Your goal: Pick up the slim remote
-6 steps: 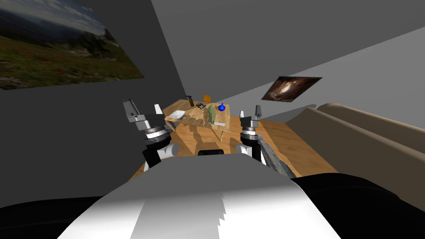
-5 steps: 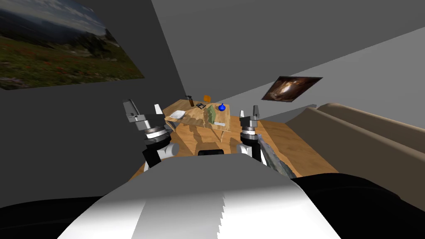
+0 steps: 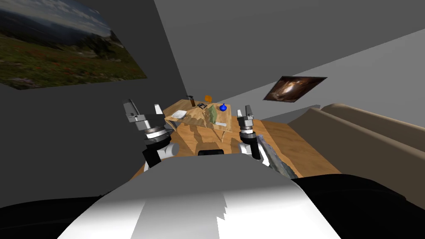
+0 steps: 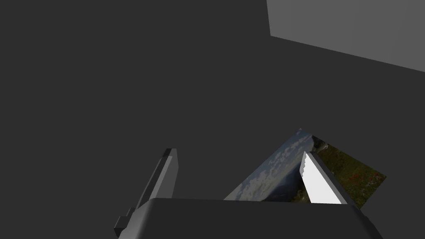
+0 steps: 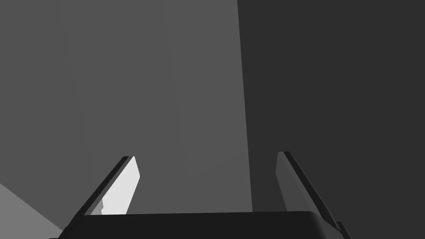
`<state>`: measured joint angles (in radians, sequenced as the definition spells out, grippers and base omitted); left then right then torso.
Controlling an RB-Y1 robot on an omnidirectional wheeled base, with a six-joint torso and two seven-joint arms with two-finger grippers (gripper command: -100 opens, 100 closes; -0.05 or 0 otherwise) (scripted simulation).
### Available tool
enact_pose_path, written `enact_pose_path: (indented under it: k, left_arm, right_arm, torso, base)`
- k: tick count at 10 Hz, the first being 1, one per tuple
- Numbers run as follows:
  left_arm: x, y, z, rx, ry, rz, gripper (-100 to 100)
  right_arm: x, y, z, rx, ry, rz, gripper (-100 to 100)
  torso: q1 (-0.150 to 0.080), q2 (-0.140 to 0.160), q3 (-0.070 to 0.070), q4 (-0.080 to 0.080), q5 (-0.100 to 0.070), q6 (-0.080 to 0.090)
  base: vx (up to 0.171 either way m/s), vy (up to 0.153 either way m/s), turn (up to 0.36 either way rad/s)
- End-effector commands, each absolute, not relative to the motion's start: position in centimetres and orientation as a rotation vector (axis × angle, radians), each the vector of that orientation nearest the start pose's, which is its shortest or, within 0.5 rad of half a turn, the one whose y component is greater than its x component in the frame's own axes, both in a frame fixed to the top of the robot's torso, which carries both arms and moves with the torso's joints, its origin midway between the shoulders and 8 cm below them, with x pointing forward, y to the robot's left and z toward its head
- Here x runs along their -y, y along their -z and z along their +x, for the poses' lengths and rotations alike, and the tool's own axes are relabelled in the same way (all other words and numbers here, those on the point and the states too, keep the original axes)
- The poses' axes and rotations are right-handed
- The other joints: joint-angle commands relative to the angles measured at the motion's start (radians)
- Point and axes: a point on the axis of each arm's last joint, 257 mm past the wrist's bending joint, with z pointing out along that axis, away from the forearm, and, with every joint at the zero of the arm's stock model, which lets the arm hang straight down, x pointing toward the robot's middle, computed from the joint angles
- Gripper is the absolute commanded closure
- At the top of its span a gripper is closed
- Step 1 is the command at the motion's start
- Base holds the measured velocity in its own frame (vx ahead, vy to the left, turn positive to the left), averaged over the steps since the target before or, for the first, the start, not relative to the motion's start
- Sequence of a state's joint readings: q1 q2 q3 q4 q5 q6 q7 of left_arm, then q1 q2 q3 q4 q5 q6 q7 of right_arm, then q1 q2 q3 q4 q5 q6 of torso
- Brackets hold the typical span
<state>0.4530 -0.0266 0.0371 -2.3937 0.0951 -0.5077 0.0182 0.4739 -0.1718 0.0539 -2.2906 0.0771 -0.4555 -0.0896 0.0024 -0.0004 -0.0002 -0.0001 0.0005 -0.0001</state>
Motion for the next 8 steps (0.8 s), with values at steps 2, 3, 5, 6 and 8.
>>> enact_pose_path:
  k: [2, 3, 5, 6, 8]
  left_arm:
    - [-29.4, -8.9, 31.3, -0.412, 1.395, -0.597, 0]
    - [-29.4, -8.9, 31.3, -0.412, 1.395, -0.597, 0]
    - [-29.4, -8.9, 31.3, -0.412, 1.395, -0.597, 0]
    - [-29.4, -8.9, 31.3, -0.412, 1.395, -0.597, 0]
    - [-29.4, -8.9, 31.3, -0.412, 1.395, -0.597, 0]
  right_arm:
    - [22.0, -1.9, 35.9, -0.854, -1.347, 0.440, -100]
    - [21.2, -1.6, 36.2, -0.892, -1.316, 0.376, -100]
    - [20.5, -1.1, 36.5, -0.932, -1.281, 0.308, -100]
    - [19.8, -0.5, 36.8, -0.970, -1.248, 0.243, -100]
    - [19.1, 0.3, 37.2, -1.012, -1.207, 0.170, -100]
  torso:
    - [0.001, 0.000, 0.000, 0.000, 0.000, 0.000]
    - [0.000, 0.000, 0.000, 0.000, 0.000, 0.000]
    - [0.000, -0.001, 0.000, 0.000, 0.000, 0.000]
    - [-0.001, 0.000, 0.000, 0.000, 0.000, 0.000]
    - [-0.001, -0.001, 0.000, 0.000, 0.000, 0.000]
  base:
    - [0.010, 0.044, 0.033]
    - [0.010, 0.027, 0.033]
    - [0.011, 0.032, 0.052]
    - [0.018, 0.032, 0.045]
    - [0.016, 0.032, 0.055]
